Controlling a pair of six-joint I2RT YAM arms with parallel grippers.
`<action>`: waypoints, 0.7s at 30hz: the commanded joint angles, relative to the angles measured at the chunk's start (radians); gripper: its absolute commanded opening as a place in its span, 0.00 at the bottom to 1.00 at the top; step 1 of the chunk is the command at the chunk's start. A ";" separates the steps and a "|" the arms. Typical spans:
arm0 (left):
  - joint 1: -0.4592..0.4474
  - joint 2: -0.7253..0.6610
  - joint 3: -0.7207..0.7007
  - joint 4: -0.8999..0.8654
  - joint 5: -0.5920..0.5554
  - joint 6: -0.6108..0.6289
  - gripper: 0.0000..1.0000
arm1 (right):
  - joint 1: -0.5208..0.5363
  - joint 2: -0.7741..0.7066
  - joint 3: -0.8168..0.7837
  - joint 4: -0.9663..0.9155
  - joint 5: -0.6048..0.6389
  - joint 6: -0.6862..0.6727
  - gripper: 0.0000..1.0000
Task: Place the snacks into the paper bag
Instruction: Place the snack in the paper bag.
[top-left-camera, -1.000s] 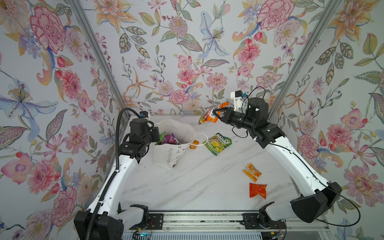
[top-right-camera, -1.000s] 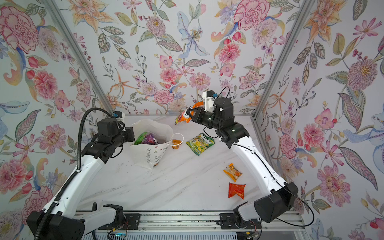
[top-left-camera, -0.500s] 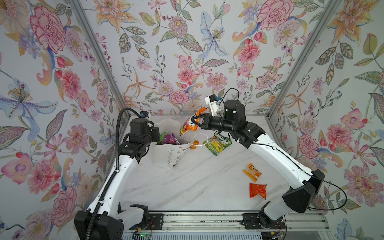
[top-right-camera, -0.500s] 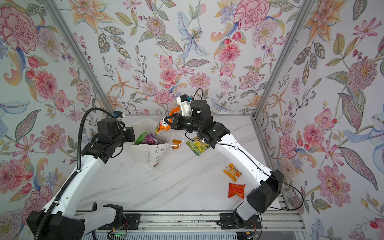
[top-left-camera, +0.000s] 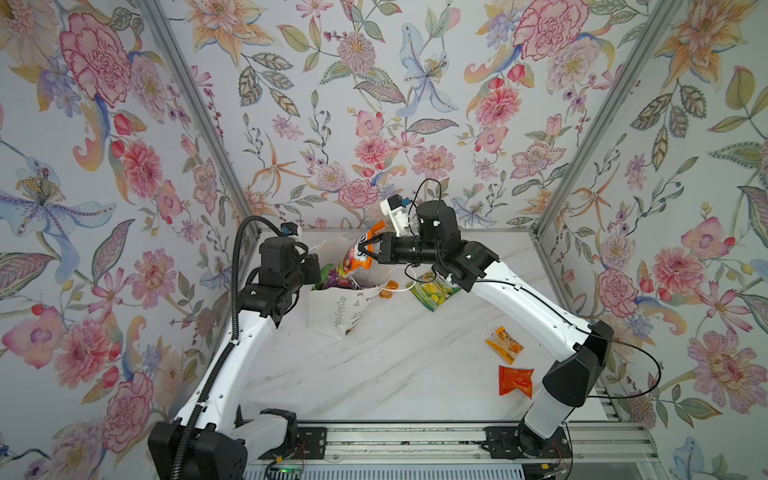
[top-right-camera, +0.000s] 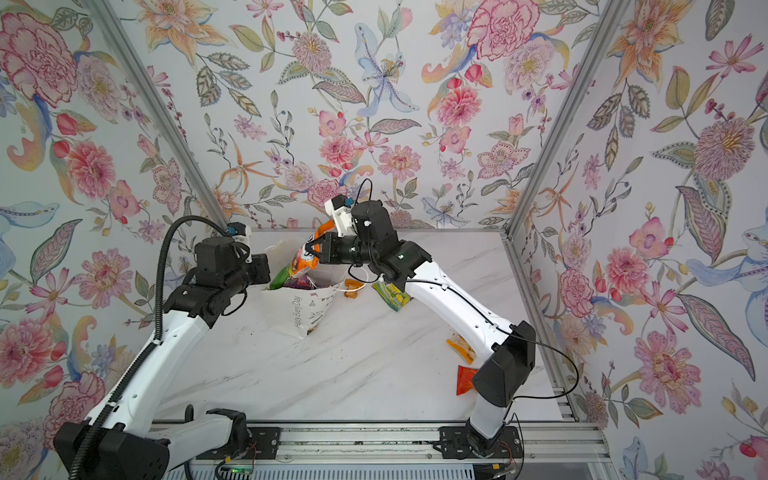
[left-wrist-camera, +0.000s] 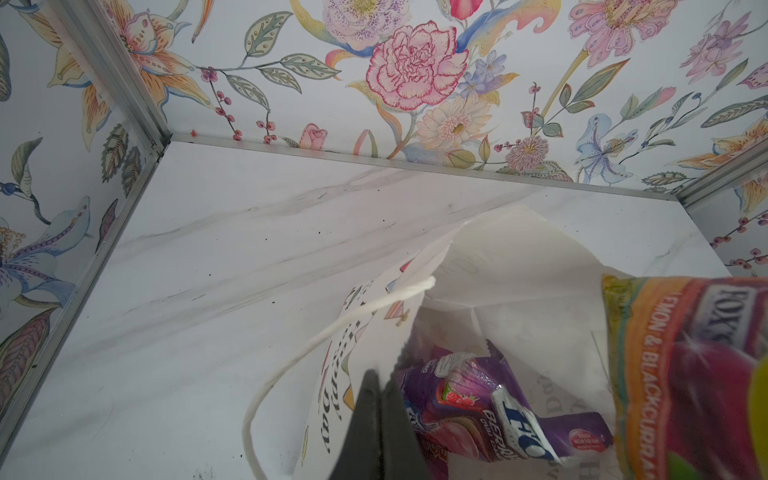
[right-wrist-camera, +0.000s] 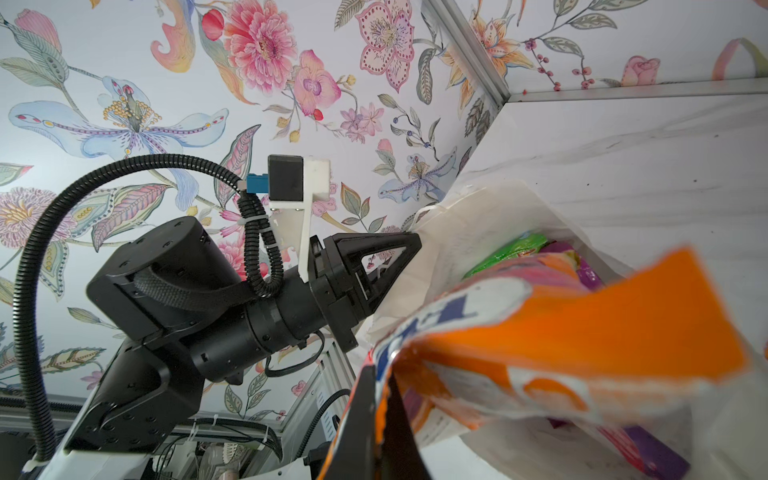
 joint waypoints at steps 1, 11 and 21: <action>0.009 -0.028 -0.009 0.057 0.023 0.009 0.00 | 0.010 0.020 0.049 0.022 -0.022 -0.014 0.00; 0.009 -0.038 -0.016 0.068 0.040 0.017 0.00 | 0.004 0.114 0.138 0.014 -0.052 -0.014 0.00; 0.010 -0.048 -0.028 0.077 0.046 0.015 0.00 | 0.006 0.210 0.255 -0.075 0.014 -0.053 0.00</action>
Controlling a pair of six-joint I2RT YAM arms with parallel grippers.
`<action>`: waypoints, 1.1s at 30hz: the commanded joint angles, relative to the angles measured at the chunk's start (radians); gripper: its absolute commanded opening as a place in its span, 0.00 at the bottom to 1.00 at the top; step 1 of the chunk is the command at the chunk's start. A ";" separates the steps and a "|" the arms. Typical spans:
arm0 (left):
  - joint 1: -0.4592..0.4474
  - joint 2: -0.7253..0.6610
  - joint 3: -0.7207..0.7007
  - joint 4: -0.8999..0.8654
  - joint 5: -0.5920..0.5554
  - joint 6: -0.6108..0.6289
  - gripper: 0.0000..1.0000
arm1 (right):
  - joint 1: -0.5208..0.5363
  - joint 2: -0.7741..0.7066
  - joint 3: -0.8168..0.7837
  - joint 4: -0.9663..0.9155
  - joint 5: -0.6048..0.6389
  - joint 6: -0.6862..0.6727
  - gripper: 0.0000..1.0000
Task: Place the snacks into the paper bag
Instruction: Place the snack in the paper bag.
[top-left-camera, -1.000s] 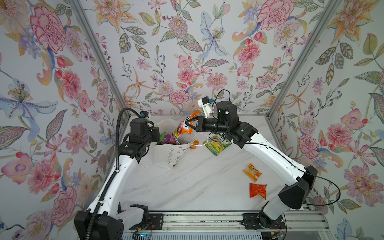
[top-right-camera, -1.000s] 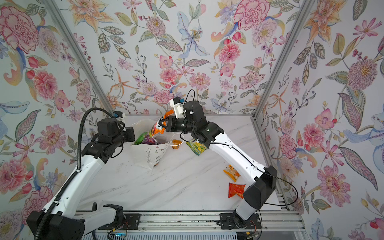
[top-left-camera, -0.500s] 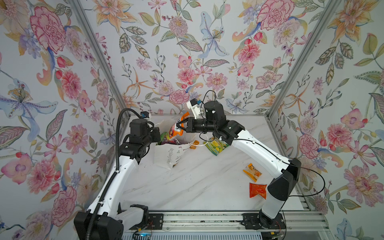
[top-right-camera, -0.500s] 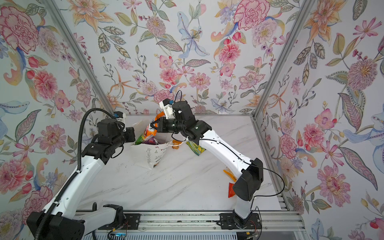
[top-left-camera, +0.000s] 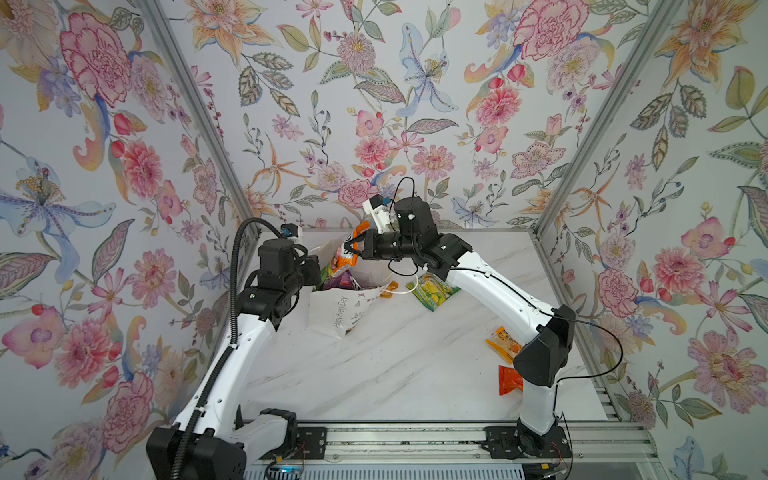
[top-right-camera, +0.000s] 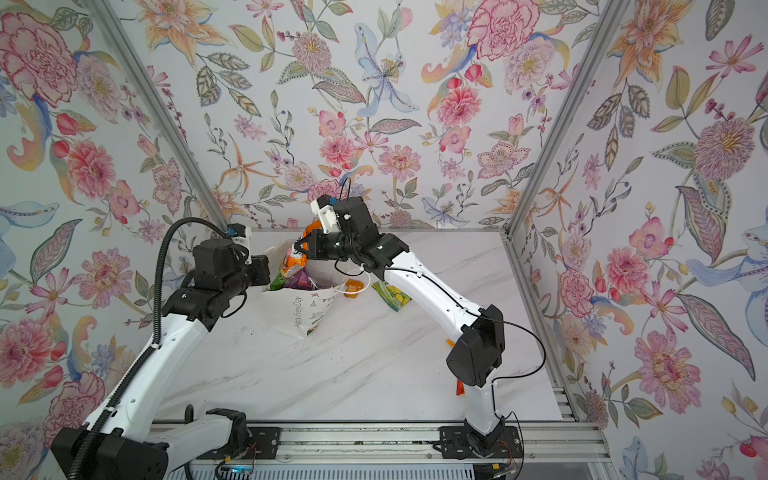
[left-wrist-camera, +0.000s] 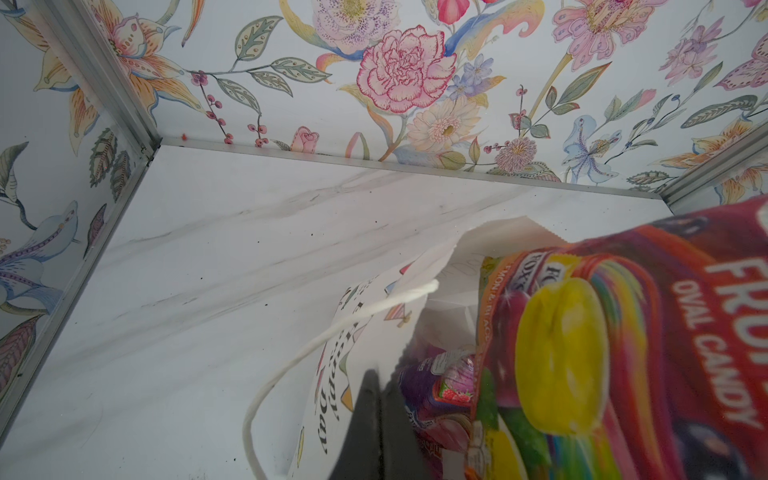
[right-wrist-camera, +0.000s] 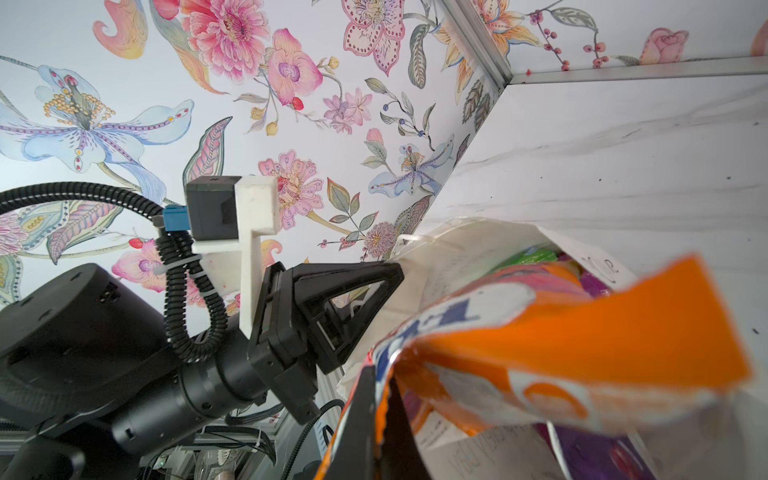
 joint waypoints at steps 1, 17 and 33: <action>0.008 -0.026 -0.011 0.066 0.025 0.013 0.00 | 0.006 0.013 0.055 -0.022 0.033 -0.044 0.00; 0.010 -0.021 -0.007 0.066 0.022 0.013 0.00 | 0.055 0.093 0.141 -0.130 0.171 -0.112 0.00; 0.010 -0.018 -0.003 0.061 0.036 0.008 0.00 | 0.092 0.202 0.259 -0.175 0.211 -0.119 0.00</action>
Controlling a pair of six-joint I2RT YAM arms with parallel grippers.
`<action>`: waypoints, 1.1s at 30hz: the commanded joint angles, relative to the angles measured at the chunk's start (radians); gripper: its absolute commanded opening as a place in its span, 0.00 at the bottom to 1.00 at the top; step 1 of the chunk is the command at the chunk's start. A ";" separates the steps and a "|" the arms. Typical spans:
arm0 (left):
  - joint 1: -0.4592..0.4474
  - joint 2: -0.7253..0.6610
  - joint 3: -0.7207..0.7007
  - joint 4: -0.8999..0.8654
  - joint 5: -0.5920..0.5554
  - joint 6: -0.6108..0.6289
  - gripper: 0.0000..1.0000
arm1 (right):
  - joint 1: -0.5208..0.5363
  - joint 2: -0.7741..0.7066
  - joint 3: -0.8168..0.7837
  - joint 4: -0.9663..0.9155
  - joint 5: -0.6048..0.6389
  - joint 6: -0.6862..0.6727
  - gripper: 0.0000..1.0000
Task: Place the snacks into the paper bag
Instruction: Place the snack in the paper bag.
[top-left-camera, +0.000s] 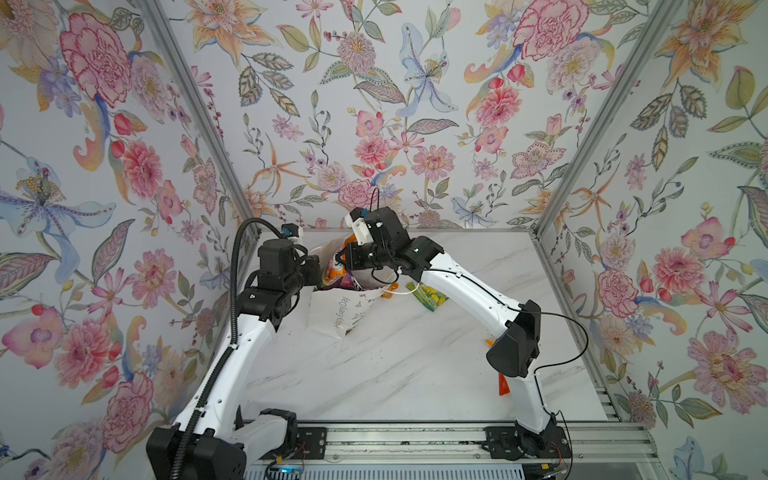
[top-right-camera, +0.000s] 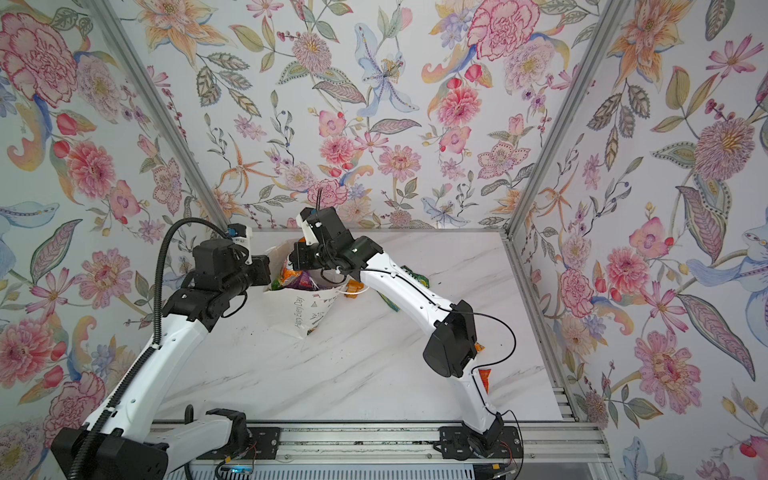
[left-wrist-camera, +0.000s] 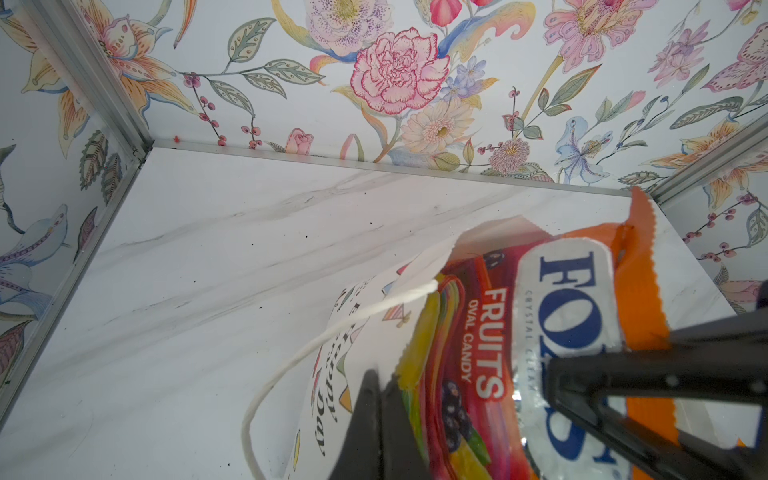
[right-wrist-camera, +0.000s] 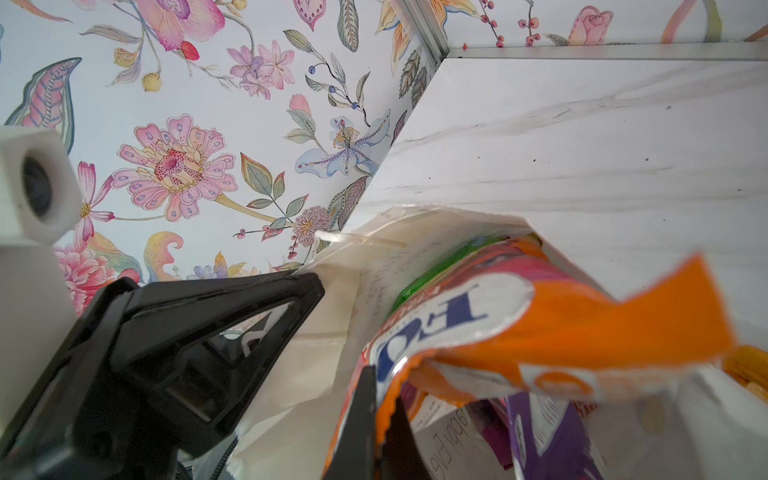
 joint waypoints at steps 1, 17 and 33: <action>0.009 -0.017 0.002 0.050 0.021 0.008 0.00 | 0.012 0.026 0.071 0.001 0.009 -0.021 0.00; 0.011 -0.021 -0.003 0.050 0.017 0.010 0.00 | 0.027 0.090 0.060 -0.046 0.095 -0.016 0.00; 0.010 -0.024 -0.009 0.054 0.018 0.006 0.00 | 0.052 0.165 0.158 -0.060 0.084 -0.008 0.00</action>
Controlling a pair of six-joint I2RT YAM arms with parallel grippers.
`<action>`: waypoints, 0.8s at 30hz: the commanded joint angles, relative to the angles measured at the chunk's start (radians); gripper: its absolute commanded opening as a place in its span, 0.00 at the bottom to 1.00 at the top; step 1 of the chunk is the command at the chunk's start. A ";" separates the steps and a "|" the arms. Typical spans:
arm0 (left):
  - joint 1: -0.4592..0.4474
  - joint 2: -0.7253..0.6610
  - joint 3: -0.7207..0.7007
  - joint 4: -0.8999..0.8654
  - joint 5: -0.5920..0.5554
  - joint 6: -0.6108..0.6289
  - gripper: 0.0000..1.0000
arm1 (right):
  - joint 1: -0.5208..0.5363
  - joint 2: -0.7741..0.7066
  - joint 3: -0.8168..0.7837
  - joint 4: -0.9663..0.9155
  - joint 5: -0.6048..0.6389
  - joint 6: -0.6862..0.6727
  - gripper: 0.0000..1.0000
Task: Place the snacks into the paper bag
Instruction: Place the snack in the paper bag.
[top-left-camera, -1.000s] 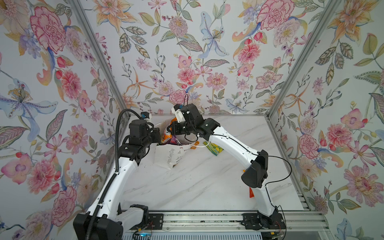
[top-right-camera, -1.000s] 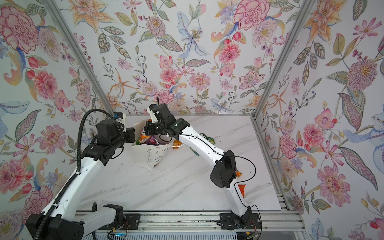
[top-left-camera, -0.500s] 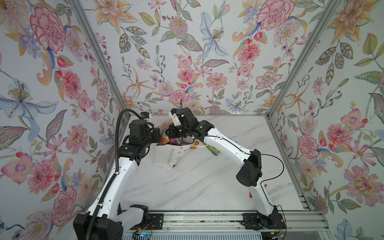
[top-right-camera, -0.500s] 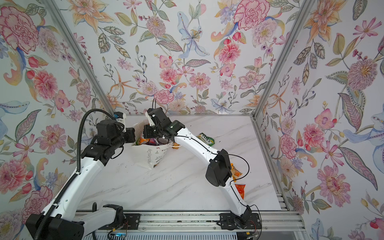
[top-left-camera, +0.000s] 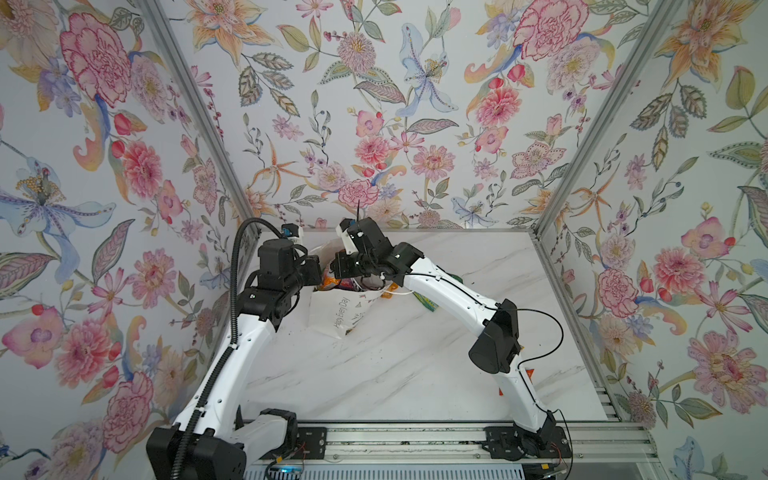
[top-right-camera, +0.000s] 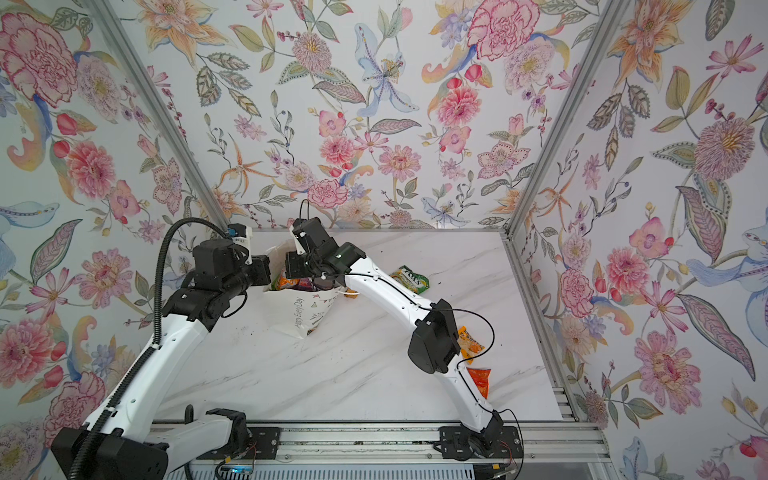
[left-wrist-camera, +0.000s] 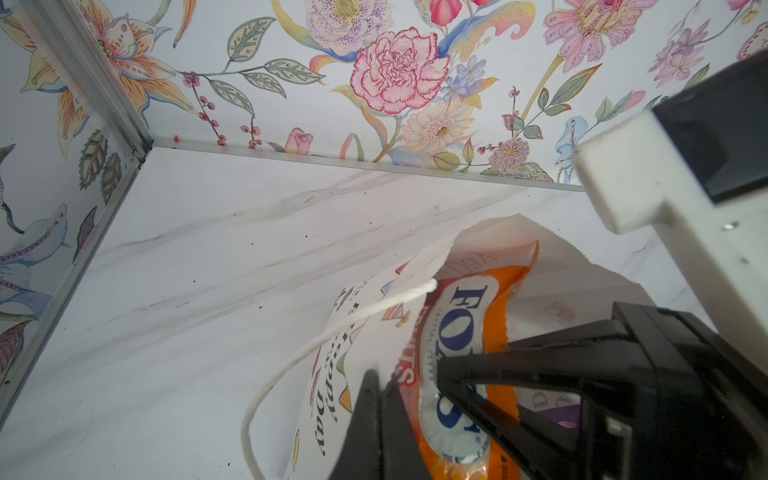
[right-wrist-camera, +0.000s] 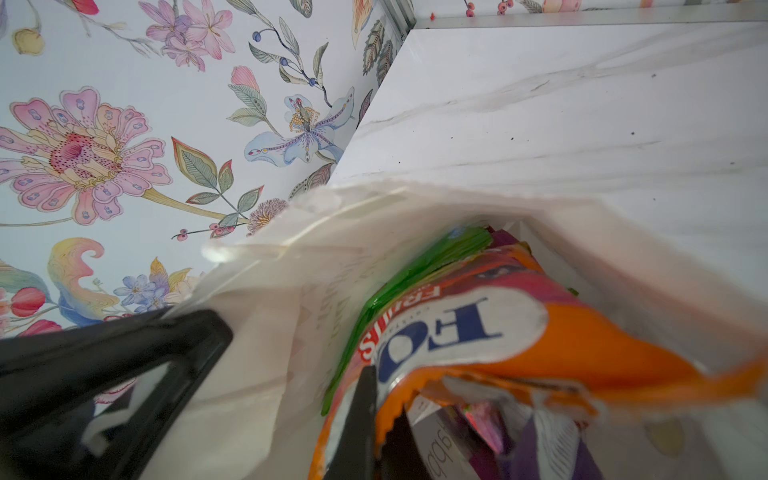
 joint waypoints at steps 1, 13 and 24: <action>0.010 -0.024 -0.008 0.053 0.019 0.006 0.00 | 0.009 0.030 0.044 -0.004 -0.022 -0.012 0.00; 0.009 -0.023 -0.010 0.056 0.016 0.005 0.00 | 0.000 -0.020 -0.019 -0.010 0.000 -0.035 0.15; 0.010 -0.026 -0.017 0.057 0.003 0.008 0.00 | 0.016 -0.095 -0.016 -0.076 0.074 -0.064 0.47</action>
